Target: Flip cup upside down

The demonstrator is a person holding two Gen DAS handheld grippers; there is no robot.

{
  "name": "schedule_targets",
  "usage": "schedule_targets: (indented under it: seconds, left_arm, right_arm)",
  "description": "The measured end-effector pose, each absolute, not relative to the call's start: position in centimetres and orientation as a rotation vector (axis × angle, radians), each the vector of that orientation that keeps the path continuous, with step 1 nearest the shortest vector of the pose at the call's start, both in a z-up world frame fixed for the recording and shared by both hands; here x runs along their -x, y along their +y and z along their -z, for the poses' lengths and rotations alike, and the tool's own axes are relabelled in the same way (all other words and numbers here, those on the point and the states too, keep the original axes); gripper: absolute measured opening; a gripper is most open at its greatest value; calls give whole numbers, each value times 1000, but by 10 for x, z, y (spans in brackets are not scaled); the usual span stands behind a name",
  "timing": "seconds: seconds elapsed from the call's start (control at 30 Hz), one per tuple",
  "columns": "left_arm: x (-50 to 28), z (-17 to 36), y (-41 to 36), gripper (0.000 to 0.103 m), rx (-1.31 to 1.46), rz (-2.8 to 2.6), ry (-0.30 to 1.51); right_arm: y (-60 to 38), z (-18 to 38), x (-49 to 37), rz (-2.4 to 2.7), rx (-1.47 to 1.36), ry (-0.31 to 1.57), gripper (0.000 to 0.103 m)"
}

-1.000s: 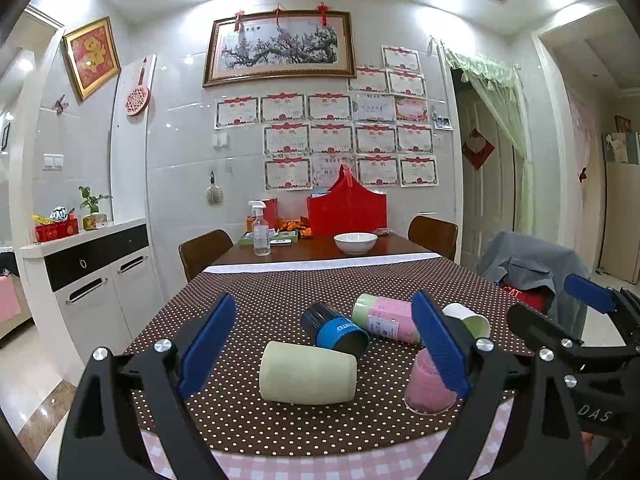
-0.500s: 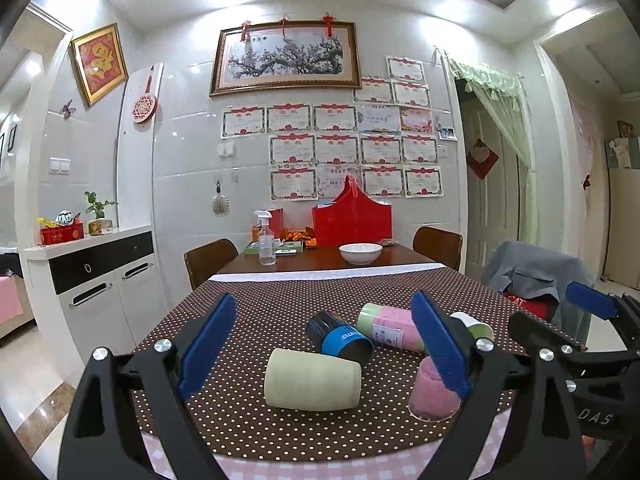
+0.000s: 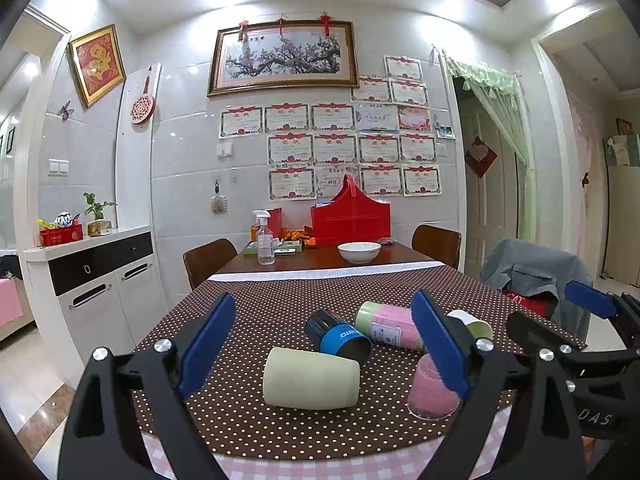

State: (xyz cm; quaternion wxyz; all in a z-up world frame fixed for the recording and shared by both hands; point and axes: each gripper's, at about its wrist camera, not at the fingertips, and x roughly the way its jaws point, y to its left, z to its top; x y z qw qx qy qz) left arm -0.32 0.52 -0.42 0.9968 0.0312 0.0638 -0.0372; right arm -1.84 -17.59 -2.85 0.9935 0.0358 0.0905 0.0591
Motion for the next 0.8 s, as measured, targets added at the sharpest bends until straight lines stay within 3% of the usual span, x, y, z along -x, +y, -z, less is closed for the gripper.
schedule_targets:
  seconds: [0.8]
  left_arm:
    - [3, 5, 7, 88, -60, 73, 136]
  right_arm:
    - [-177, 29, 21, -115, -74, 175, 95]
